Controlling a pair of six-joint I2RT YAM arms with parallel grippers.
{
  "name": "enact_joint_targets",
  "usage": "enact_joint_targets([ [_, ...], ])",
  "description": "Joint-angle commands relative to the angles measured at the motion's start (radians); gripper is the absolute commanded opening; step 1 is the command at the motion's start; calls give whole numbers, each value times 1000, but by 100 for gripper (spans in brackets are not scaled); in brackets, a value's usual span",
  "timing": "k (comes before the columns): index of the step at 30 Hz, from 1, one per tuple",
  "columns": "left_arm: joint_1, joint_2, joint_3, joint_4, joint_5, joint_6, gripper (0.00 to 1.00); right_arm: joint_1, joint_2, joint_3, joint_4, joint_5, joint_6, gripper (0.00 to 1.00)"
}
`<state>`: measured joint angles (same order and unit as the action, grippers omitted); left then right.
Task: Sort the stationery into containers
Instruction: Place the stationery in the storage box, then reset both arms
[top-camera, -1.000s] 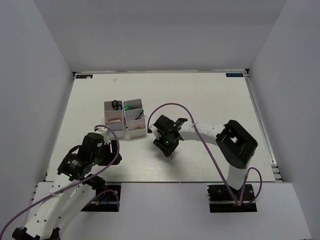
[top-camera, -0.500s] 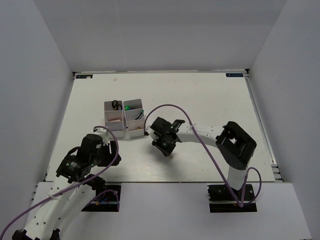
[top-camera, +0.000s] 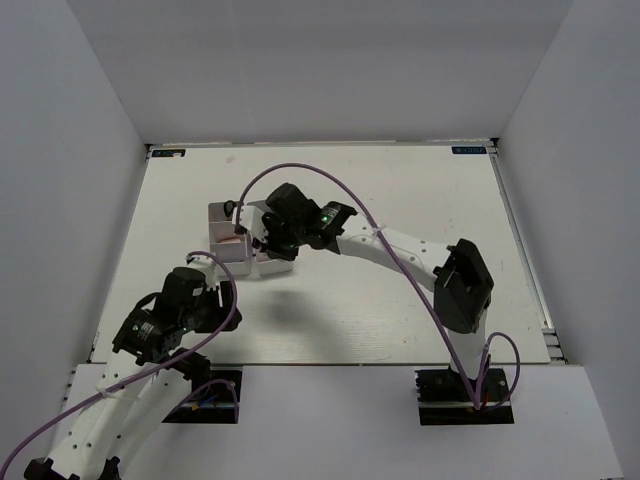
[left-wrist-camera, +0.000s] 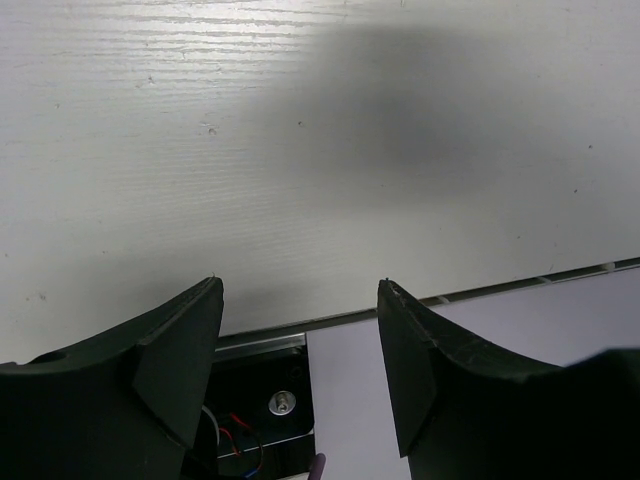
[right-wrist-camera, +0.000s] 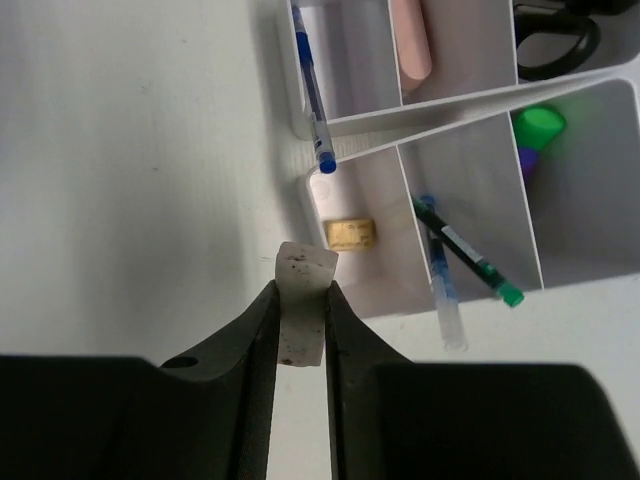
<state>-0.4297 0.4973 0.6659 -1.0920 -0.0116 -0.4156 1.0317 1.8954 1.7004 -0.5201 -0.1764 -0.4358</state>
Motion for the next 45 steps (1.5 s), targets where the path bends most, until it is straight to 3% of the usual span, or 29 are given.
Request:
enact_joint_targets([
  [1, -3, 14, 23, 7, -7, 1, 73, 13, 57, 45, 21, 43, -165, 0],
  [12, 0, 11, -6, 23, -8, -6, 73, 30, 85, 4, 169, 138, -322, 0],
  [19, -3, 7, -6, 20, -8, -8, 73, 33, 119, 2, 160, 141, -327, 0],
  [23, -6, 1, -5, 18, -11, -11, 73, 34, 131, -1, 164, 163, -331, 16],
  [24, -4, 1, -5, 21, -10, -12, 73, 33, 134, 1, 164, 164, -328, 28],
  [27, -4, -3, -8, 18, -13, -12, 73, 31, 134, 1, 163, 172, -327, 45],
  [30, -3, -8, -5, 14, -14, -15, 73, 31, 131, -1, 163, 172, -308, 50],
  [34, -3, -12, 0, 9, -18, -18, 73, 34, 99, -13, 149, 160, -279, 47],
  [36, -3, -13, 1, 7, -18, -18, 64, 34, 88, -28, 150, 158, -255, 33],
  [37, -4, -13, 4, 6, -16, -18, 57, 34, 55, -30, 150, 167, -212, 0],
  [38, -3, -13, 8, 4, -14, -20, 46, 31, 45, -31, 150, 172, -163, 0],
  [39, -4, -13, 14, 10, -14, -20, 25, 28, 19, -36, 155, 233, -134, 0],
  [40, -3, -11, 20, 11, -14, -17, 16, 28, 1, -30, 144, 288, -77, 0],
  [42, -3, -3, 29, 23, -10, -14, 4, 19, -25, -19, 62, 331, 11, 0],
  [44, -4, 12, 38, 35, -7, -3, 1, -18, -73, -2, -24, 316, 113, 0],
  [45, -3, 18, 41, 64, -2, 11, 1, -31, -87, -7, -68, 283, 136, 7],
])
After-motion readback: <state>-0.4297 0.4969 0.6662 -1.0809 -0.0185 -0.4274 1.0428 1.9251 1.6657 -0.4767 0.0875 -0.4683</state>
